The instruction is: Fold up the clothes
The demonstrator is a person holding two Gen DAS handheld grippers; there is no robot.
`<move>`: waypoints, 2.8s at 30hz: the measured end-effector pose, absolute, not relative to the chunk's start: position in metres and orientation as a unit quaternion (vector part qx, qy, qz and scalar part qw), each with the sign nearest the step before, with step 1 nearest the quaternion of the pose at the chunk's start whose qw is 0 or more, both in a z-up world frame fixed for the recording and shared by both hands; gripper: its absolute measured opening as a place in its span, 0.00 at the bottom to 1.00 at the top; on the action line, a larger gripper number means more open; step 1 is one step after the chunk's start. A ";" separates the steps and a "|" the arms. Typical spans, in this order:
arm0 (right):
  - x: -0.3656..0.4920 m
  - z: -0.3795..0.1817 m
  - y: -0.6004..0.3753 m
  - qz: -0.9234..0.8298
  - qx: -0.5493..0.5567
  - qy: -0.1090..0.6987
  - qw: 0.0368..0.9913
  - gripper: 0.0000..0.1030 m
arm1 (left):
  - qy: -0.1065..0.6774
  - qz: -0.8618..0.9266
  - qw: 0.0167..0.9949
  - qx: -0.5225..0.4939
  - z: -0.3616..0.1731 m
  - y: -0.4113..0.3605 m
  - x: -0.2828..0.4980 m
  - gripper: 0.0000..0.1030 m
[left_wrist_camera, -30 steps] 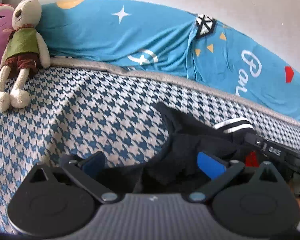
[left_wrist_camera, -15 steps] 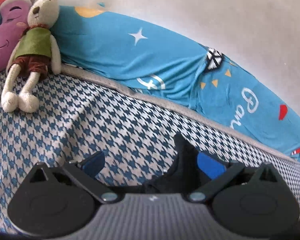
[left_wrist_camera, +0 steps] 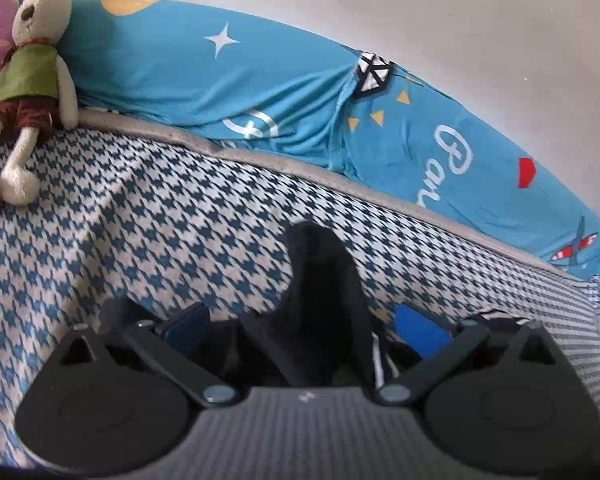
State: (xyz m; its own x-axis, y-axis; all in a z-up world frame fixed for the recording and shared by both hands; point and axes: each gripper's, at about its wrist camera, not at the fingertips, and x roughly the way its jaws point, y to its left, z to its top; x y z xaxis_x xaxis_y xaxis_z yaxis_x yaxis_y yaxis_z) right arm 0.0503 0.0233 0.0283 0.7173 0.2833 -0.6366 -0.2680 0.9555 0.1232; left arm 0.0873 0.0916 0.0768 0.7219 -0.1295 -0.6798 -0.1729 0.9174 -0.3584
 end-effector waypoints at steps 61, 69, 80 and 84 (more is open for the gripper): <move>0.105 0.037 -0.055 -0.014 0.232 0.203 0.951 0.09 | 0.440 -0.008 0.887 -0.140 0.013 0.006 0.088 0.72; 0.104 0.066 -0.037 0.048 0.251 0.127 0.958 0.07 | 0.387 0.076 0.912 -0.112 0.032 0.021 0.093 0.63; 0.115 0.067 -0.015 0.089 0.249 0.120 0.957 0.21 | 0.285 0.287 0.909 -0.106 0.081 0.099 0.102 0.64; 0.120 0.056 -0.026 0.065 0.274 0.148 0.948 0.25 | 0.315 0.286 0.886 -0.183 0.075 0.132 0.103 0.66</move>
State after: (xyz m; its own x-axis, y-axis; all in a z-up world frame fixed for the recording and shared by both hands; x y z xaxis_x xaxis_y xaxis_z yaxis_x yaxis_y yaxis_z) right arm 0.1204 -0.0258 0.0559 0.9475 0.2054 -0.2451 -0.0430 0.8414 0.5387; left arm 0.1034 0.1322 0.0751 0.6383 0.3917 -0.6626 -0.6220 0.7696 -0.1443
